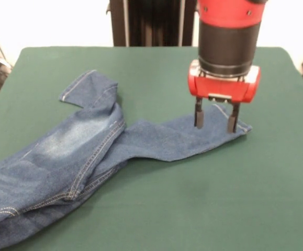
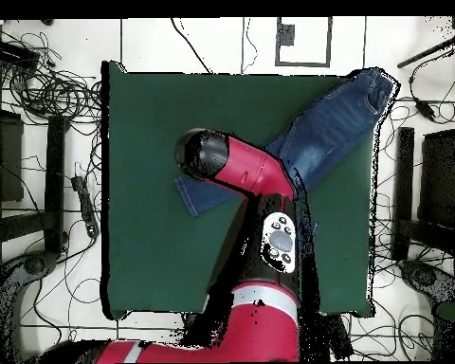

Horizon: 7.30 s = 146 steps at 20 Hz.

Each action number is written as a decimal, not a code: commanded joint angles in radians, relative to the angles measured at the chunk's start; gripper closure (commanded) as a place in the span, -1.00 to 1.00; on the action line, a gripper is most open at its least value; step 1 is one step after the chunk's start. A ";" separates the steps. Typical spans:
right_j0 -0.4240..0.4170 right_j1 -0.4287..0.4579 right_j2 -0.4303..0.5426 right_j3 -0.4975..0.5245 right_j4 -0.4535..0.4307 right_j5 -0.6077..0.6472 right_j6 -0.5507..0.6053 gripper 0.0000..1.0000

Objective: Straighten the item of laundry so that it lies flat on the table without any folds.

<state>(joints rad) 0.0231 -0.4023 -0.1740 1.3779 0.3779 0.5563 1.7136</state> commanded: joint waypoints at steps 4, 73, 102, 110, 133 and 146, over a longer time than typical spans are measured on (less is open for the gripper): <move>0.025 0.064 0.082 0.124 0.059 0.023 0.283 -1.00; 0.232 0.092 0.002 0.133 0.198 -0.001 0.478 1.00; 0.321 0.167 -0.046 -0.126 0.183 0.157 0.755 1.00; 0.329 0.162 -0.046 -0.123 0.180 0.159 0.765 1.00; 0.328 0.143 -0.060 -0.059 0.156 0.124 0.725 1.00; 0.314 0.121 -0.037 -0.033 0.151 0.138 0.691 -1.00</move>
<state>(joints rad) 0.3252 -0.2438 -0.3004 1.2546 0.5250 0.6083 2.2175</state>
